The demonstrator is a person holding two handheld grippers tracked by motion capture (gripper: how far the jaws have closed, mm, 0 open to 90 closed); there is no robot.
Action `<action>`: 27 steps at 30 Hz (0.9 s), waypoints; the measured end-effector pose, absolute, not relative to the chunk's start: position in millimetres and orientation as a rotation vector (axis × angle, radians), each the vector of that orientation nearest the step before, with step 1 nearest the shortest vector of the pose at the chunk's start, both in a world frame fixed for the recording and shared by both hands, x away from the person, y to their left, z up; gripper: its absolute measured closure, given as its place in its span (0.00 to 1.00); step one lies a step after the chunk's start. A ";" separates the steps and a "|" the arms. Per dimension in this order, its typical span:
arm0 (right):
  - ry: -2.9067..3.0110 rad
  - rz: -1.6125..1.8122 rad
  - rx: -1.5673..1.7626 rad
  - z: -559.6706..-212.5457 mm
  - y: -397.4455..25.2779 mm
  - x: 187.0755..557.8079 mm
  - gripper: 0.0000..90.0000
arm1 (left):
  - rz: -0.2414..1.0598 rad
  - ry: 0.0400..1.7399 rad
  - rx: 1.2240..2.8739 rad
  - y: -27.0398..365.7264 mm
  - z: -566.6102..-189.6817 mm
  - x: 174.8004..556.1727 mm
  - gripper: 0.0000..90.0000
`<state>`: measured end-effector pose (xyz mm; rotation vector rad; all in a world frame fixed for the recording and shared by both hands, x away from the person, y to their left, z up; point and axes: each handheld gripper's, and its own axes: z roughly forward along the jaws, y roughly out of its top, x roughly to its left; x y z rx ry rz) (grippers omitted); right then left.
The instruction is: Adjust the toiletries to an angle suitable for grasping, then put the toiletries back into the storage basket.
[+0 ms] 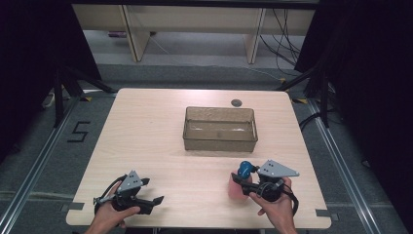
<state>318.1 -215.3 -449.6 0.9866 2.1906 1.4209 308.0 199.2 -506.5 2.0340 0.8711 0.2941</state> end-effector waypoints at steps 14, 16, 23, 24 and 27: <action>2.188 1.419 0.981 -451.9 -211.4 319.0 0.49 | 0.293 0.867 2.034 199.9 -506.1 305.7 0.16; 2.194 1.416 0.995 -451.8 -211.9 318.7 0.51 | 0.293 0.854 2.050 200.5 -505.5 306.0 0.16; 2.184 1.399 0.959 -452.5 -213.9 320.4 0.55 | 0.280 0.854 2.038 199.7 -505.7 306.2 0.16; 2.181 1.401 0.964 -452.3 -213.0 319.4 0.56 | 0.283 0.851 2.043 199.9 -505.5 306.2 0.16; 2.165 1.356 0.916 -450.1 -211.5 318.6 0.58 | 0.288 0.841 2.053 200.3 -505.1 305.8 0.16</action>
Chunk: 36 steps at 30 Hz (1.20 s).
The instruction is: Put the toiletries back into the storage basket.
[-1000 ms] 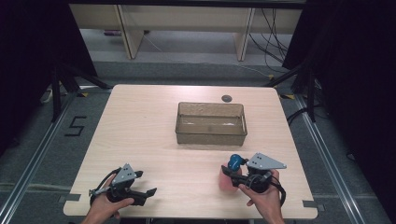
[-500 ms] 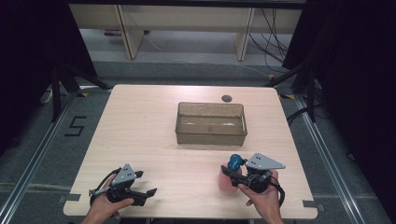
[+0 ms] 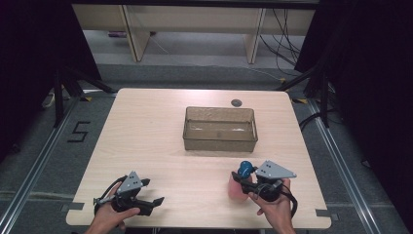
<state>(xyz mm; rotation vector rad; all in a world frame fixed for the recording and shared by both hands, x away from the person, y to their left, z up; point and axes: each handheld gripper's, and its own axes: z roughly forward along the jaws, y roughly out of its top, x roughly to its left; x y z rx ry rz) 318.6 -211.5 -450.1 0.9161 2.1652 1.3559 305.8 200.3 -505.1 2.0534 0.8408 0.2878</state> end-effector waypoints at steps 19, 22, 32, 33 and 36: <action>2.109 1.319 0.983 -440.7 -211.5 314.4 0.59 | 0.293 0.832 2.078 202.1 -504.4 304.6 0.16; 2.110 1.322 1.041 -436.4 -209.6 311.8 0.59 | 0.283 0.847 2.037 200.9 -505.8 303.6 0.16; 2.082 1.326 0.966 -418.7 -212.3 325.1 0.59 | 0.291 0.864 2.032 203.1 -506.4 304.7 0.16; 2.083 1.338 0.985 -416.5 -212.5 326.0 0.59 | 0.290 0.865 2.033 203.2 -506.4 304.8 0.16; 2.069 1.352 0.986 -411.3 -213.7 330.0 0.59 | 0.291 0.869 2.026 203.3 -506.6 305.1 0.16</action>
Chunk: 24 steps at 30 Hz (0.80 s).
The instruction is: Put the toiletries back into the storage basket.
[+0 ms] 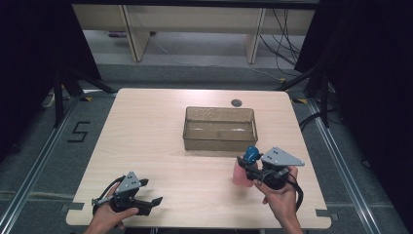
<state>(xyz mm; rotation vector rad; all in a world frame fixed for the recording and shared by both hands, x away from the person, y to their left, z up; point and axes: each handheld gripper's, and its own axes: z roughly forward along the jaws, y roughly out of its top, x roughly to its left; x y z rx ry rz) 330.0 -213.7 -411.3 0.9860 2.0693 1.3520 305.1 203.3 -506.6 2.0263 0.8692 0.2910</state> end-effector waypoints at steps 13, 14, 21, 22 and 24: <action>2.069 1.336 0.989 -391.7 -218.9 345.1 0.59 | 0.293 0.866 2.034 203.7 -506.6 305.0 0.16; 2.063 1.334 0.987 -391.1 -218.8 346.6 0.59 | 0.286 0.871 2.028 203.2 -506.5 304.5 0.16; 2.055 1.322 0.965 -381.9 -217.5 352.6 0.59 | 0.288 0.869 2.028 203.5 -506.8 305.1 0.16; 2.066 1.335 0.979 -380.4 -216.3 352.8 0.59 | 0.288 0.868 2.036 203.9 -506.3 305.8 0.16; 2.061 1.327 0.976 -376.9 -216.0 354.7 0.59 | 0.287 0.868 2.025 203.0 -506.4 305.0 0.16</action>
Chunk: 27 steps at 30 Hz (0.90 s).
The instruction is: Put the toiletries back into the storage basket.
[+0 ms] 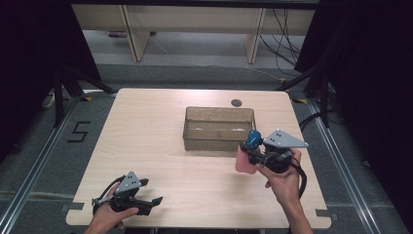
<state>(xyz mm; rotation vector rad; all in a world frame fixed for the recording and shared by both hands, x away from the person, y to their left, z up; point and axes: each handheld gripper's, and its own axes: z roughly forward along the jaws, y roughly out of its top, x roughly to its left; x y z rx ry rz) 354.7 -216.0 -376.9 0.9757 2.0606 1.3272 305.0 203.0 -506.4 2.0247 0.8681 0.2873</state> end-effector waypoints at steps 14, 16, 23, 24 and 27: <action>2.005 1.363 0.963 -352.9 -214.8 375.1 0.59 | 0.292 0.871 2.026 203.8 -506.2 304.8 0.16; 2.002 1.361 0.968 -351.9 -215.0 377.0 0.59 | 0.279 0.867 2.027 203.6 -505.9 305.1 0.16; 2.000 1.350 0.971 -349.5 -218.2 388.1 0.59 | 0.280 0.872 2.034 203.9 -505.2 304.4 0.16; 1.997 1.358 0.982 -349.8 -217.7 389.1 0.59 | 0.293 0.869 2.053 205.2 -505.0 304.9 0.16; 1.994 1.362 0.986 -349.9 -219.4 395.2 0.59 | 0.287 0.873 2.029 203.9 -505.8 305.3 0.16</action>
